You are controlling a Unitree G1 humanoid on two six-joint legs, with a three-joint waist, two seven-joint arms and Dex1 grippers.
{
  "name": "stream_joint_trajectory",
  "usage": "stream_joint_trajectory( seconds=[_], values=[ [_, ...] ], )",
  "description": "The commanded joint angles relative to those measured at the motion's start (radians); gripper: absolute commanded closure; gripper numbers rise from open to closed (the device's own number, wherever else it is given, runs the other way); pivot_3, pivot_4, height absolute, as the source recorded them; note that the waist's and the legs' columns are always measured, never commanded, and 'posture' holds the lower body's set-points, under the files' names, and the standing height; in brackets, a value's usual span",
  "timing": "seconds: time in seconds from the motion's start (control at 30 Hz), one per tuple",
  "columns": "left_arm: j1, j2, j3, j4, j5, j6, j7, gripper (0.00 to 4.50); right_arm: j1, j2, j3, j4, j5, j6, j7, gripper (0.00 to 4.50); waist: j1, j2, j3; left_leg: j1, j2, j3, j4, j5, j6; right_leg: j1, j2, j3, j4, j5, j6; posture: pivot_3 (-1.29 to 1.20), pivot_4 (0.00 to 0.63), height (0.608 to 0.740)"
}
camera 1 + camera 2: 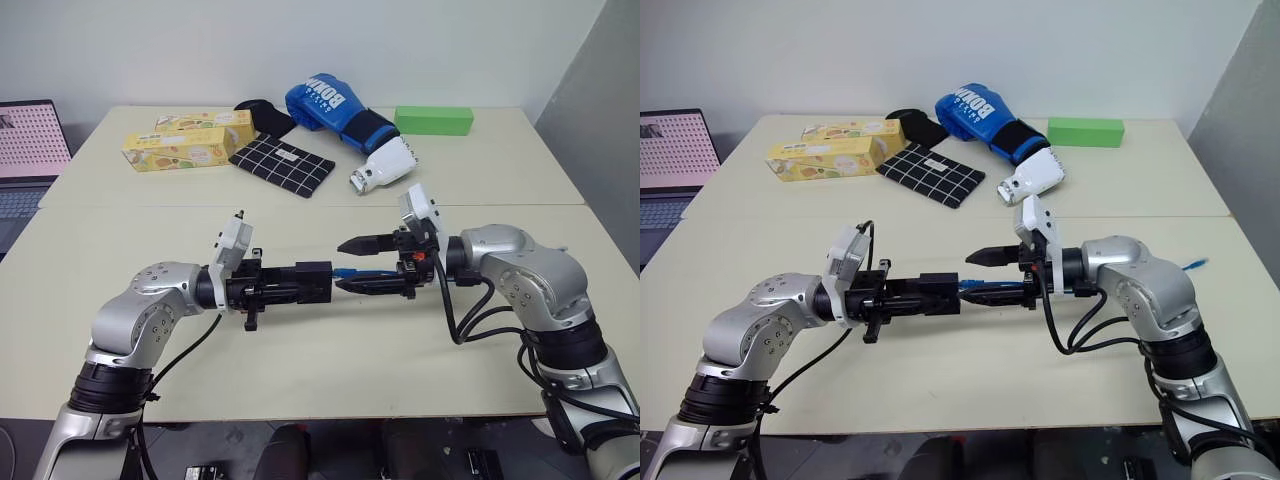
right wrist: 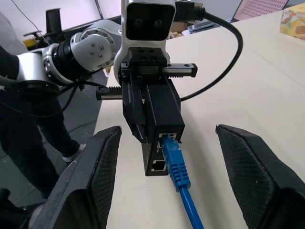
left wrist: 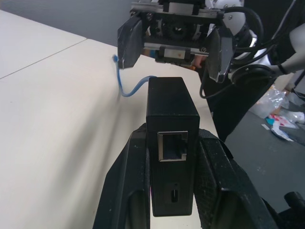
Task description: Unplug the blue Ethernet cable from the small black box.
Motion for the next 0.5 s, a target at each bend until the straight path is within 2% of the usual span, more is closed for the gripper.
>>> stream_joint_trajectory(
  seconds=[0.03,0.5],
  values=[
    [0.005,0.011,0.011,-0.021,0.004,-0.014,-0.020,3.71,0.009,0.002,-0.009,-0.037,0.039,0.023,0.001,1.14,0.000,0.000,0.000,0.000,0.000,0.000,0.000,0.000,0.000,0.000,0.000,0.000,0.000,0.000,0.000,0.00,0.150,0.740],
    [0.037,0.007,0.024,-0.044,0.003,-0.012,-0.007,3.71,-0.009,0.027,0.040,0.019,-0.006,-0.002,-0.011,1.14,0.000,0.000,0.000,0.000,0.000,0.000,0.000,0.000,0.000,0.000,0.001,0.000,0.000,0.000,0.000,0.00,0.150,0.740]
  ],
)
